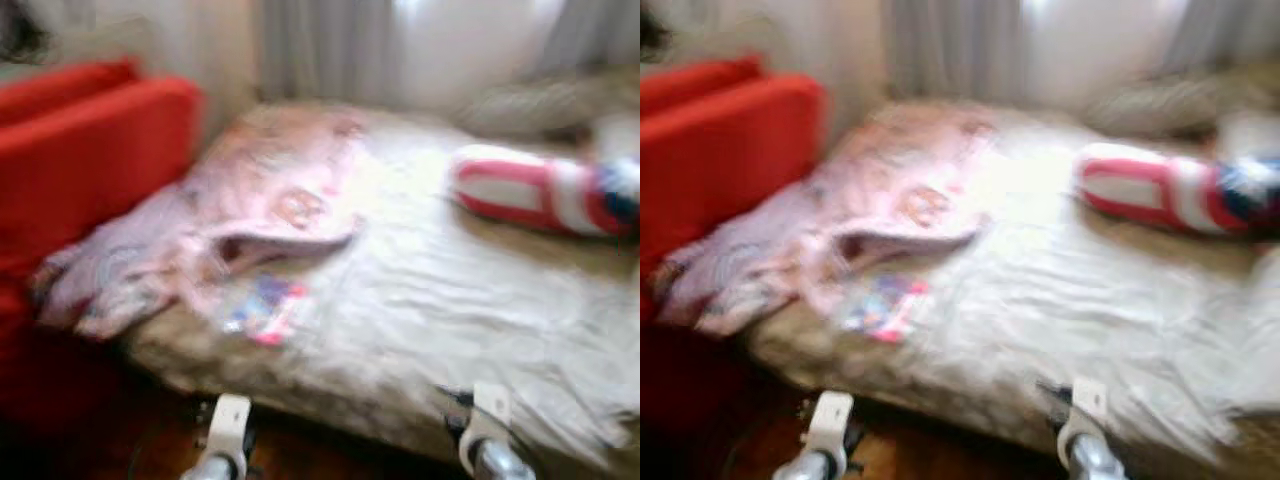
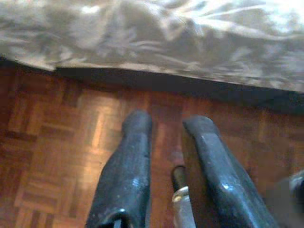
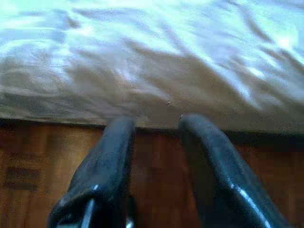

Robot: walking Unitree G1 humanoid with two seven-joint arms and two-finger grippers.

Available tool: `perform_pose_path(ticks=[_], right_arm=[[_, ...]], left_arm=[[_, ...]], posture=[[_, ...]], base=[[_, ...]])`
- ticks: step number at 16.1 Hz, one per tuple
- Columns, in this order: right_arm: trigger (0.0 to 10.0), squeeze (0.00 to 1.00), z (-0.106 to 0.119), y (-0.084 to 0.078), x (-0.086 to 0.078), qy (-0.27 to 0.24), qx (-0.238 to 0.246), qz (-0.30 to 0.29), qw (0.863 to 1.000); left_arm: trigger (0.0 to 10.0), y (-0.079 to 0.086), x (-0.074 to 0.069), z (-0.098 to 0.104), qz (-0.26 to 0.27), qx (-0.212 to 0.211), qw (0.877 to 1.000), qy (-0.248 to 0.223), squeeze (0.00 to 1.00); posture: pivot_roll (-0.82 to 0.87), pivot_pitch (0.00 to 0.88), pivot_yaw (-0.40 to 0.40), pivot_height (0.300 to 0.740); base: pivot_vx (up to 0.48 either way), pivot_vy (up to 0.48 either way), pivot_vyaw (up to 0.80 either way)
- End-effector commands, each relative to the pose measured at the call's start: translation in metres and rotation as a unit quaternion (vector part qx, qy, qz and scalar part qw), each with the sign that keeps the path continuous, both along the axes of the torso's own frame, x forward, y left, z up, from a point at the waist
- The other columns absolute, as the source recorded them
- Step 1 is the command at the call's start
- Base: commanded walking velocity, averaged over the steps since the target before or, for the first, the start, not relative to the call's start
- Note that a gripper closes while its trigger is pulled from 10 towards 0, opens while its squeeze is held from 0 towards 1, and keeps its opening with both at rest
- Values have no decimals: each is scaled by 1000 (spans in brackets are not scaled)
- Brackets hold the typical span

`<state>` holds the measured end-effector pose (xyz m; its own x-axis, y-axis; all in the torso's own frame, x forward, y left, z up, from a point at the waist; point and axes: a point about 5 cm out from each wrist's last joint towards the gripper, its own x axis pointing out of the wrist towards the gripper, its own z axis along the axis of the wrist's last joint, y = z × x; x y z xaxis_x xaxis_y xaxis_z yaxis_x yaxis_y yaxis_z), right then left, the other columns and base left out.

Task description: Clean up the room

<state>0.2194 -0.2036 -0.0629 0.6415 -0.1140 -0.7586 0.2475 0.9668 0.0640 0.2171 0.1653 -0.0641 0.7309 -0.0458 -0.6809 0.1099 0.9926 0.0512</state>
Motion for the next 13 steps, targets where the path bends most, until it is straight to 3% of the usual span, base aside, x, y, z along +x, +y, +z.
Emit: perform_pose_path(ticks=[1, 3, 13], right_arm=[[10000, 0, 0, -2, 0, 1, -2, -4, 1000], [10000, 0, 0, -2, 0, 1, -1, -4, 1000], [10000, 0, 0, -1, -1, -6, -3, -5, 1000]], left_arm=[[10000, -2, 1, 0, -5, 0, 1000, 2, 0], [10000, -2, 0, 0, -6, 1, 1000, 4, 0], [10000, -1, -2, -1, -9, 0, 1000, 7, 0]], posture=[[-66, 0, 38, 740], [-70, 0, 41, 740], [-73, 0, 43, 740]], base=[[0, -405, -788], [0, -407, -784], [0, -397, 0]])
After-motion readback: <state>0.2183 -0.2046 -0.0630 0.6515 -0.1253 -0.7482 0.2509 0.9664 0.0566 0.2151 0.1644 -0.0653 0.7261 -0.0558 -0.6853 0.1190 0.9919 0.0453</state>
